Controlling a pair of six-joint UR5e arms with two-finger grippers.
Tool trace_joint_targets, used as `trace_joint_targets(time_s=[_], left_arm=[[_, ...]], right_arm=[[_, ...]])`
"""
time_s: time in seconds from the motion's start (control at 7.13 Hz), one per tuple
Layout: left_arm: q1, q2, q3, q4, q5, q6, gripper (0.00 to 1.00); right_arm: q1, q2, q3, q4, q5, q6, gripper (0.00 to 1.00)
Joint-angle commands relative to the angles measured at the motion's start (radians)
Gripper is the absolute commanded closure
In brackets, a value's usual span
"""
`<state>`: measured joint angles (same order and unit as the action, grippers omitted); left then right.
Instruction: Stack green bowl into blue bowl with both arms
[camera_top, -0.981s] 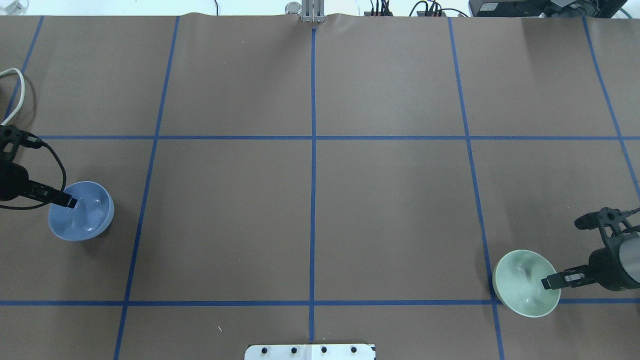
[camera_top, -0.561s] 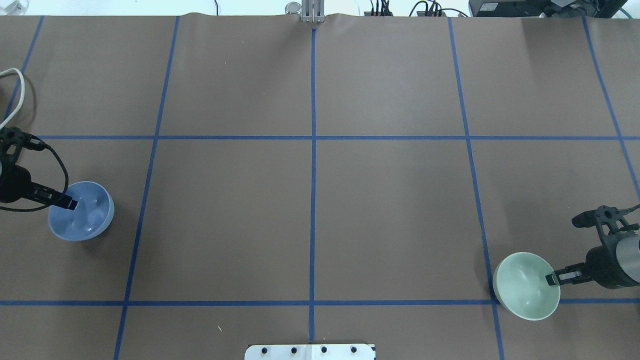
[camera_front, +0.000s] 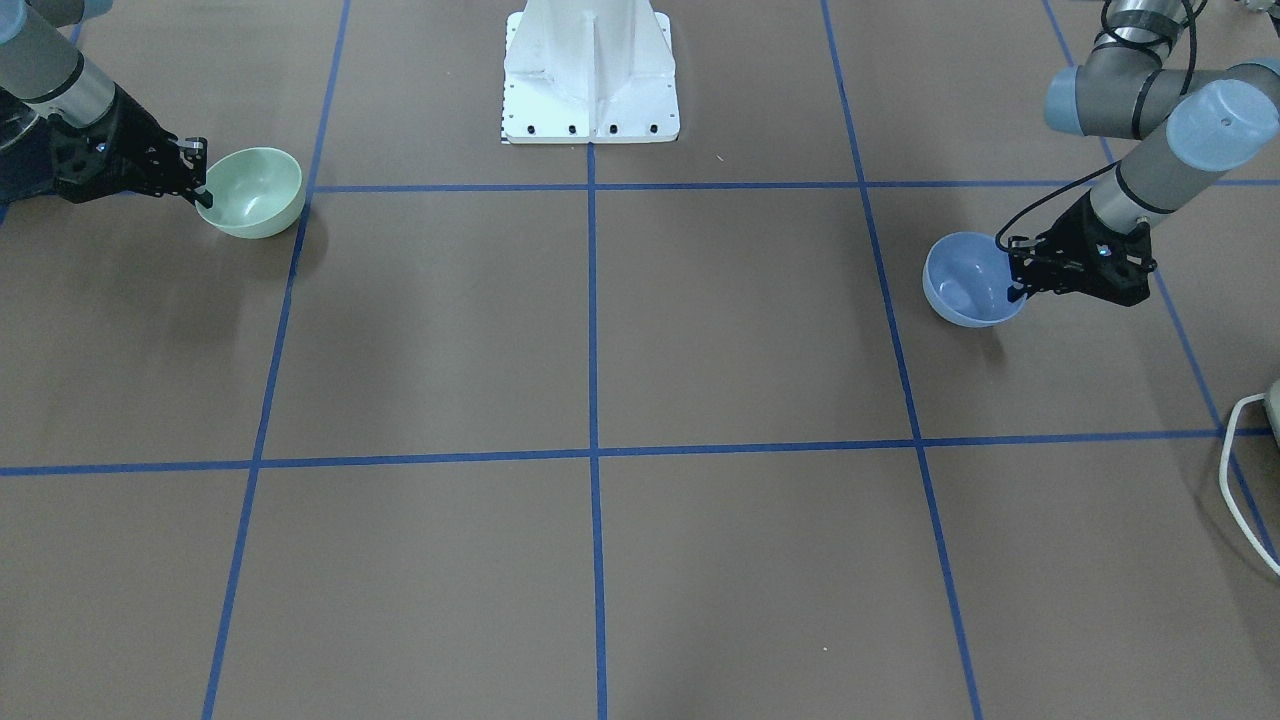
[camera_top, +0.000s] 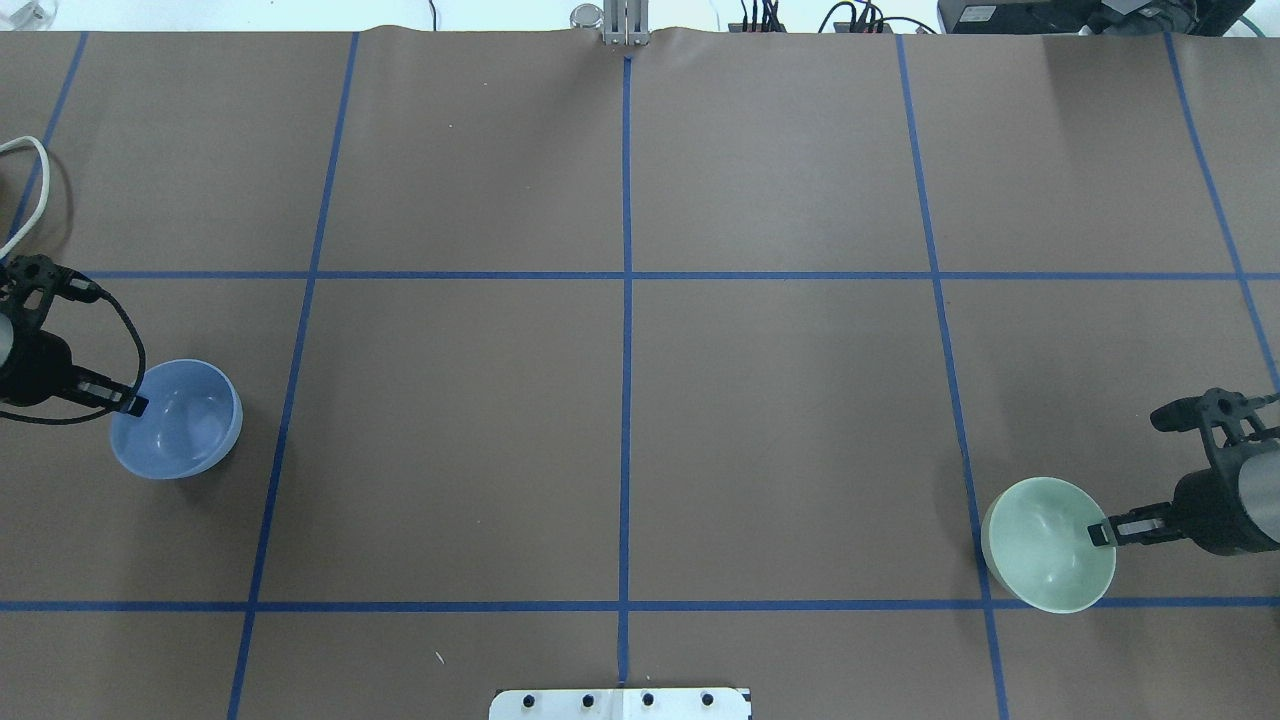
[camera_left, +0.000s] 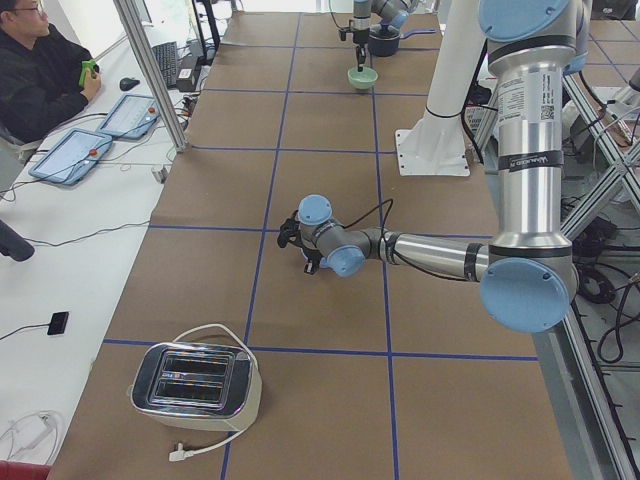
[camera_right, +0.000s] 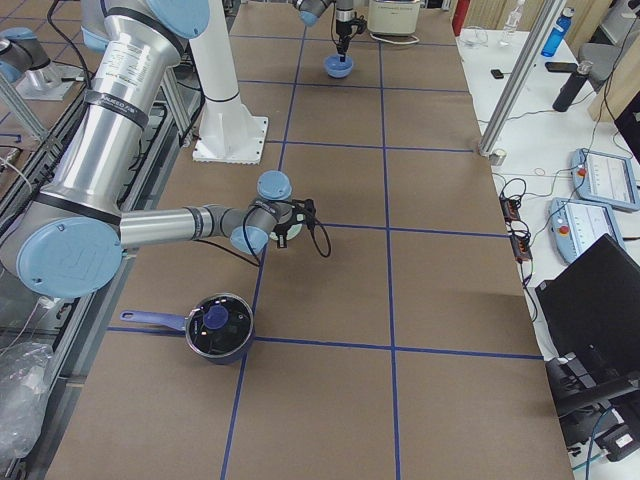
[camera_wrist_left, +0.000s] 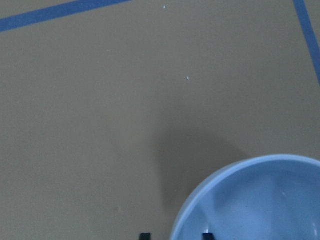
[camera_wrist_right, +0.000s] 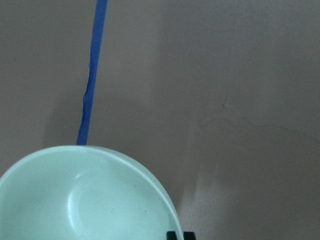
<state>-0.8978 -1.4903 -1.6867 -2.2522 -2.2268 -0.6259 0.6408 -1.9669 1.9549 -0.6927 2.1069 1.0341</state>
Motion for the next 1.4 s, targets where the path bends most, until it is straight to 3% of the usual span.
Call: trace_joint_targets(time_s=[0.0,0.14,0.28,0.56,0.7,0.84,0.98,1.26], left_arm=[[-0.016,-0.046,-0.025,0.04,-0.119,0.0,1.0],[-0.018,-0.089,-0.063,0.119,-0.125,-0.006,1.0],[-0.018,-0.194,-0.111,0.282,-0.12,-0.047,1.0],[0.014,-0.421,-0.116,0.449,-0.085,-0.247,1.0],[0.099,-0.506,-0.113,0.524,-0.029,-0.33,1.0],[0.144,-0.583,-0.093,0.572,0.042,-0.374,1.0],[0.183,-0.644,-0.046,0.582,0.05,-0.426,1.0],[0.27,-0.735,0.037,0.573,0.142,-0.503,1.0]], right_arm=[[0.123,0.048,-0.001,-0.007,0.131,0.0,1.0],[0.161,0.06,-0.002,-0.008,0.163,0.0,1.0],[0.19,0.128,-0.008,-0.021,0.174,0.001,1.0],[0.252,0.282,0.001,-0.198,0.189,0.003,1.0],[0.282,0.349,0.001,-0.25,0.196,0.001,1.0],[0.295,0.443,0.001,-0.336,0.196,0.003,1.0],[0.306,0.512,0.001,-0.39,0.179,0.006,1.0],[0.295,0.615,0.002,-0.453,0.115,0.082,1.0]])
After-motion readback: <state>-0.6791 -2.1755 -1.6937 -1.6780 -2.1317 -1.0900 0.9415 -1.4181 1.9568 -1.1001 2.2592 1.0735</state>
